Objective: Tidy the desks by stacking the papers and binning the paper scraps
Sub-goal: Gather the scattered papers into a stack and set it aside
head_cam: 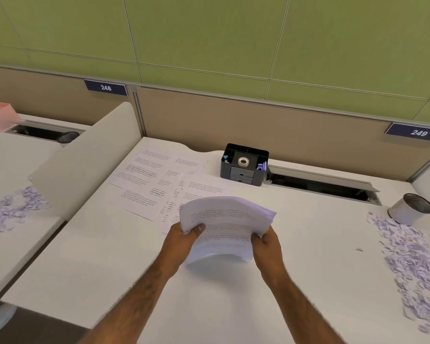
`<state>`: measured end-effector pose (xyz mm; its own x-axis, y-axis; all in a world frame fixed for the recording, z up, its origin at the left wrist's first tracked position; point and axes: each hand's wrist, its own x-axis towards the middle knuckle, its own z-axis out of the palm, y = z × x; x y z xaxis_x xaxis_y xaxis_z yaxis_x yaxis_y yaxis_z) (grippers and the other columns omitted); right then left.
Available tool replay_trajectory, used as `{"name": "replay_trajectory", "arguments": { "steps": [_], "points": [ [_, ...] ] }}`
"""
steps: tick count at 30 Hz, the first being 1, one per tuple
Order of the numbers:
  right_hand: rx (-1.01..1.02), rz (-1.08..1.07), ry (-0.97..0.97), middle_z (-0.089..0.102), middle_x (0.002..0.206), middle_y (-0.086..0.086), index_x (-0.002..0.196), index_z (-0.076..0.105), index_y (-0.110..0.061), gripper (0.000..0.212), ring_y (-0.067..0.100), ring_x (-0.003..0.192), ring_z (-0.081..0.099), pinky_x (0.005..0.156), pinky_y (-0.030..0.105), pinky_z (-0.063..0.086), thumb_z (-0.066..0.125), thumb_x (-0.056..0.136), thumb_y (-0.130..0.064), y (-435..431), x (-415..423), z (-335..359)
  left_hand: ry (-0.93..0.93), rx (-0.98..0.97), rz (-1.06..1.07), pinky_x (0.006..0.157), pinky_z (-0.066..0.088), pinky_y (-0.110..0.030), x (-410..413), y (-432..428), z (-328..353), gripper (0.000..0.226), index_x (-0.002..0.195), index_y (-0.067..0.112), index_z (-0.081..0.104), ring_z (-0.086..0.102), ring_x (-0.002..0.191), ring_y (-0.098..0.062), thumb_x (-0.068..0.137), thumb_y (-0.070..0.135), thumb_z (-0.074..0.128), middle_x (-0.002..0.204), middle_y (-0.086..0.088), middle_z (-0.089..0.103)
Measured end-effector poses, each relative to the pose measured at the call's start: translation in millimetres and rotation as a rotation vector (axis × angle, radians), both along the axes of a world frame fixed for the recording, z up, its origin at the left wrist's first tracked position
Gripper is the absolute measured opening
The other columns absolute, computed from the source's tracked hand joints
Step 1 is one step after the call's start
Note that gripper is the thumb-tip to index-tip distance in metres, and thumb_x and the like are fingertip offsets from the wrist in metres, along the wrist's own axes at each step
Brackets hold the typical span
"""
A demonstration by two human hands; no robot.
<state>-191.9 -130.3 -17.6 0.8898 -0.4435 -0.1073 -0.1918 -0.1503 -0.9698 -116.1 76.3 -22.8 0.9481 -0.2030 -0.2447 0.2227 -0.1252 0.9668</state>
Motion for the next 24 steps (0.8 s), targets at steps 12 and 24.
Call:
{"name": "replay_trajectory", "arguments": {
  "steps": [12,24],
  "points": [
    [0.051,-0.014,0.004,0.071,0.114,-0.008,0.122,0.061,-0.035,0.052,0.015,0.11,0.067,0.093,0.045,0.058,0.044,0.092,0.004,-3.5,-7.3,-8.2,0.004,-0.02,-0.103,0.087,0.062,-0.047,-8.7,1.9,-0.7,0.043,0.111,0.033,0.073,0.072,0.1,-0.024,0.073,0.053,0.074,0.102,0.006,0.078],
    [-0.006,-0.011,-0.024,0.058,0.126,-0.012,0.141,0.04,-0.034,0.067,0.006,0.117,0.058,0.09,0.024,0.055,0.045,0.09,0.009,-4.9,-15.2,-13.4,-0.048,-0.026,-0.089,0.087,0.062,-0.046,-19.3,2.2,-8.3,0.051,0.12,0.035,0.068,0.07,0.105,-0.026,0.072,0.05,0.077,0.107,0.003,0.075]
  ]
}}
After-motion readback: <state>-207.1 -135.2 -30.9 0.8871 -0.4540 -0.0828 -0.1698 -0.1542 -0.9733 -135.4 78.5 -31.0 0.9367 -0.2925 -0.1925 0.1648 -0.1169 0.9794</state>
